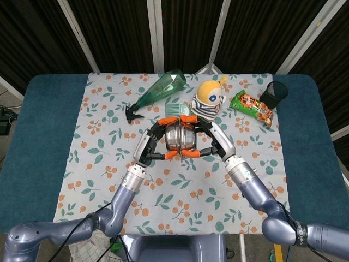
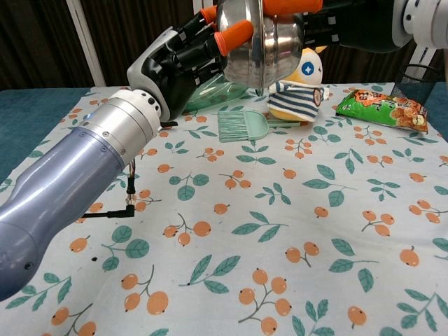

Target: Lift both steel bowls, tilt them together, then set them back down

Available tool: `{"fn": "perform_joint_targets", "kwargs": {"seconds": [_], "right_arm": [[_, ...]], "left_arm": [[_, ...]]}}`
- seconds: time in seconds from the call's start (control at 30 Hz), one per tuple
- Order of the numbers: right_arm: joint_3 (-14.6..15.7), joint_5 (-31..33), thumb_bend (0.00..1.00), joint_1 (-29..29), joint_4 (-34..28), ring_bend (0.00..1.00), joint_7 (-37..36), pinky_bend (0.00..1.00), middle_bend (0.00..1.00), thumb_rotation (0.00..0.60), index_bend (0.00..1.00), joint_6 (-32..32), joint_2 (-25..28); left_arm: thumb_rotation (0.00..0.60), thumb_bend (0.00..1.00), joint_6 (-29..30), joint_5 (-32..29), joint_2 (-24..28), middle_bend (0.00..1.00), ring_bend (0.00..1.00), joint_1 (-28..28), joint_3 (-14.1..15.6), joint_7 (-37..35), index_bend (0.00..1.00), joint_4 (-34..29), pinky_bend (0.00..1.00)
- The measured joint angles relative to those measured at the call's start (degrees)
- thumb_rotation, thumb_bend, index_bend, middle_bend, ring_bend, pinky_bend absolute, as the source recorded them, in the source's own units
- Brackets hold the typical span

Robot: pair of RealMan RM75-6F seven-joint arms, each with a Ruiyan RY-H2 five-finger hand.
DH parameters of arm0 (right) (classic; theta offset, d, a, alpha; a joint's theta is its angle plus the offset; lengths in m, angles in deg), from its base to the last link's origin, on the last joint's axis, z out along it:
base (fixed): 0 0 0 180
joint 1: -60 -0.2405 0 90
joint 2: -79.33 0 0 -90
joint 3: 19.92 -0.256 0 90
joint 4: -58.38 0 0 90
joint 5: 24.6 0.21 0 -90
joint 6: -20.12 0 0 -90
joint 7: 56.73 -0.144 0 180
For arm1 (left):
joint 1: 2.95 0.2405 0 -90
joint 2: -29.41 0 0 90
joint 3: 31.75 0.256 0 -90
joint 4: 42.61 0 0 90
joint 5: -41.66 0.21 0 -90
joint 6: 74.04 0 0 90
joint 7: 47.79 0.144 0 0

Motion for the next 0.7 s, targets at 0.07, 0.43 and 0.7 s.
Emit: {"fn": "perform_joint_targets", "kwargs": {"seconds": [0.07,0.43,0.7], "right_arm": [[-0.2,0.4,0.05,0.3,0.3,0.47,-0.1,0.52,0.33,0.6,0.43,0.3,0.4],[-0.6,0.0,0.05,1.3,2.7,0.47,-1.8,0.52,0.33,0.6,0.43,-0.7,1.7],[-0.3,-1.1,0.05,1.2,1.0,0.47,-1.6,0.52,0.33,0.6,0.43,-1.4,1.9]], "left_arm": [[0.6,0.08,0.5,0.1,0.2,0.3,0.2,0.2,-0.1,-0.2,0.45,0.2,0.4],[0.6,0.08,0.7,0.3,1.8,0.31,0.2,0.9,0.2,0.3,0.45,-1.5,0.4],[0.6,0.08,0.4,0.5,-0.1,0.31,0.2,-0.2,0.4,1.0,0.45,0.0,0.4]]}}
